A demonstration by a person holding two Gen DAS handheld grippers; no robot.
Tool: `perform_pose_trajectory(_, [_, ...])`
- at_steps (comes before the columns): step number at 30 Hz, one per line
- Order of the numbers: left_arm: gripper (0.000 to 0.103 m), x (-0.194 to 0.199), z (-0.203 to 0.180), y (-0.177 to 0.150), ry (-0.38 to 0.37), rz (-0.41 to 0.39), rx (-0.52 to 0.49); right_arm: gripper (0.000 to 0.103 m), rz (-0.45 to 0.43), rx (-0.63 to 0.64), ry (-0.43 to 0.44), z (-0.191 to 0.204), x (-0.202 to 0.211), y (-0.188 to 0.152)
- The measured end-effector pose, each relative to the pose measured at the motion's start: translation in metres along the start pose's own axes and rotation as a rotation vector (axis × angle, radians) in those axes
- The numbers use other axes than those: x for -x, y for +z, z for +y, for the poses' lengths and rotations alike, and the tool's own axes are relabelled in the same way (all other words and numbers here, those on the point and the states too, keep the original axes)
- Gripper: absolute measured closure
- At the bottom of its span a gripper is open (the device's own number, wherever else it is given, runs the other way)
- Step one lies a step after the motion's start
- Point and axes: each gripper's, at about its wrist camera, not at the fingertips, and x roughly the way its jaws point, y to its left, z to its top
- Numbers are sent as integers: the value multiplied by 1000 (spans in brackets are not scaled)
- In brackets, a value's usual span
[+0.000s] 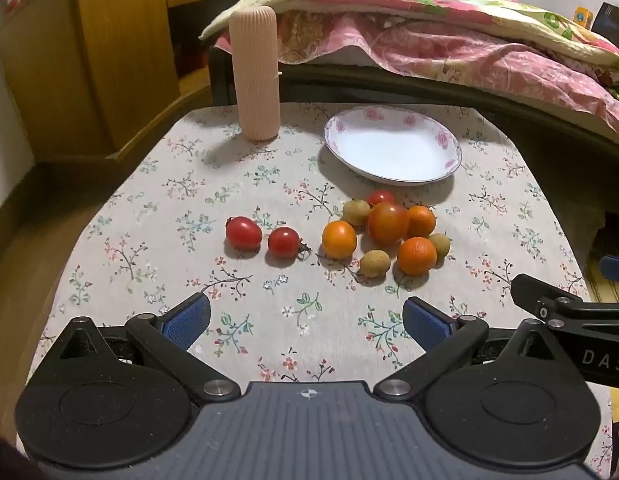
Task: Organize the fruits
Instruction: 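Move both grippers toward the fruit cluster on the table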
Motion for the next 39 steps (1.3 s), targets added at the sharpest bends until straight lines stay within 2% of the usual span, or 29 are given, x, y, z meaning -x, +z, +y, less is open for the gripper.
perform_pose_trajectory(9, [0, -5, -1, 5, -3, 37, 20, 0, 26, -1, -3, 2, -4, 2])
perform_pose_trajectory(24, [2, -3, 2, 8, -5, 49, 27, 0, 47, -7, 6, 2, -7, 2])
perform_pose_trajectory(32, [2, 8, 1, 9, 39, 7, 6, 0, 55, 8, 23, 7, -3, 7])
perform_pose_trajectory(39, [3, 3, -3, 17, 32, -2, -44, 0, 48, 17, 21, 6, -2, 12])
